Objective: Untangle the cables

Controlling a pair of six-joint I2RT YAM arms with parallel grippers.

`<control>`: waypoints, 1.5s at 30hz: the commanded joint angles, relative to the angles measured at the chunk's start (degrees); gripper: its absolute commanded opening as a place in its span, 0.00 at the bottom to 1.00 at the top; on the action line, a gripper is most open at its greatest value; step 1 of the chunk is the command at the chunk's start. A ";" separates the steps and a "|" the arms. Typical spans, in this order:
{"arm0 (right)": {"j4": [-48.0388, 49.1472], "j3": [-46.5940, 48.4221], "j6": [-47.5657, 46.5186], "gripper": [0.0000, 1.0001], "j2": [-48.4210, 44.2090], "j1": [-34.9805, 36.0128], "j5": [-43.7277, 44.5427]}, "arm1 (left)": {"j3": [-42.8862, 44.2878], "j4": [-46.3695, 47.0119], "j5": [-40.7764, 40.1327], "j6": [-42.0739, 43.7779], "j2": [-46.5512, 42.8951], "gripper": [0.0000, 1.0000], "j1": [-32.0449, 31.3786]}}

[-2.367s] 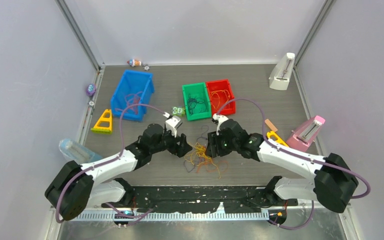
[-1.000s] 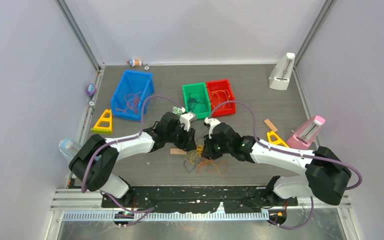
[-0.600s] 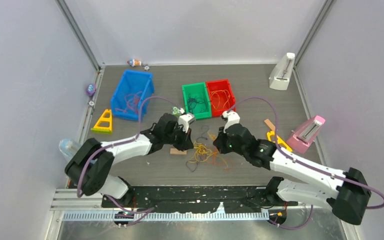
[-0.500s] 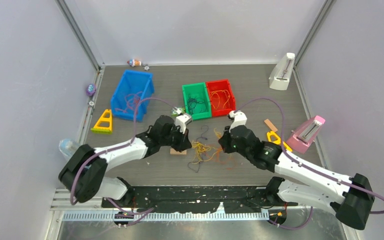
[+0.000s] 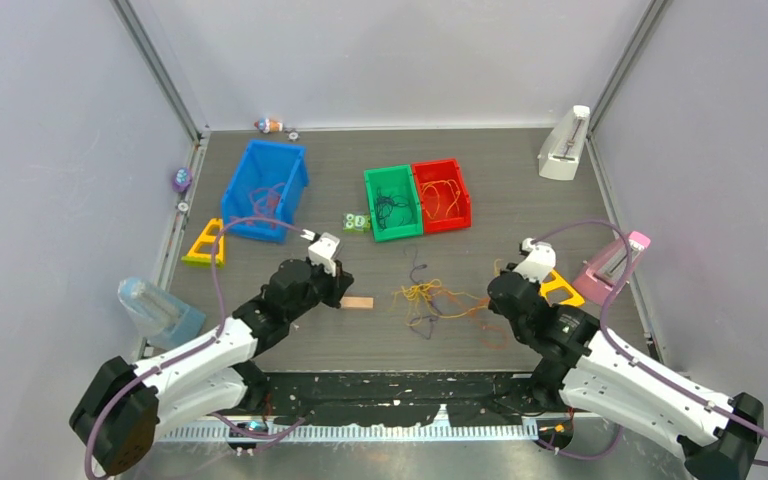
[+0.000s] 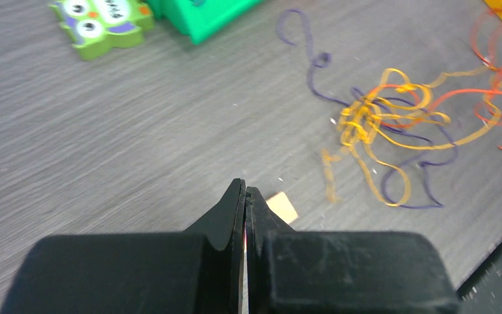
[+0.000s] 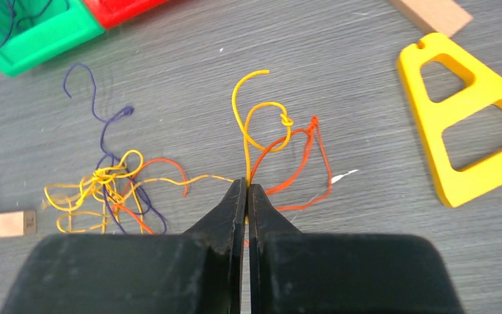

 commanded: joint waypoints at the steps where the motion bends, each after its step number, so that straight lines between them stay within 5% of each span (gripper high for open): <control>1: -4.98 -0.73 6.68 0.05 -3.47 -0.55 8.19 | -0.79 1.98 -12.27 -1.79 -3.58 0.00 0.00; 5: -5.71 -0.87 6.62 0.05 -5.06 -0.74 8.68 | -3.06 1.82 -17.64 -2.98 -7.74 0.00 -0.01; 13: -0.23 4.49 -6.83 0.05 -0.36 -0.74 -0.77 | -0.40 7.36 4.91 2.36 -1.48 0.00 -0.13; 14: 0.53 5.11 -8.05 0.05 0.05 -0.78 -3.03 | 0.51 7.55 7.79 2.63 0.28 0.04 -0.14; 17: 1.43 8.07 -11.91 0.05 1.54 -0.79 -6.59 | 3.28 8.58 14.71 2.81 5.42 0.48 -0.92; 19: 1.24 9.30 -12.59 0.05 2.21 -0.79 -7.90 | 5.09 9.22 16.58 3.33 8.70 0.63 -2.33; 30: 1.62 9.41 -12.90 0.05 2.95 -0.79 -10.37 | 26.04 -10.69 5.76 12.96 31.09 0.72 -13.31; 38: 1.01 9.46 -12.39 0.05 1.89 -0.73 -8.87 | 37.73 -22.64 4.80 11.63 43.56 0.60 -13.45; 40: -0.74 9.81 -11.12 0.05 1.41 -0.82 -6.43 | 38.16 -23.59 5.80 11.62 44.27 0.45 -13.45; 43: -5.53 10.73 -7.46 0.05 0.93 -0.97 -1.51 | 37.26 -23.66 3.34 11.24 42.82 0.01 -13.37; 45: -9.06 11.45 -4.38 0.05 0.19 -1.30 2.53 | 34.43 -21.32 0.63 10.65 39.27 0.00 -13.17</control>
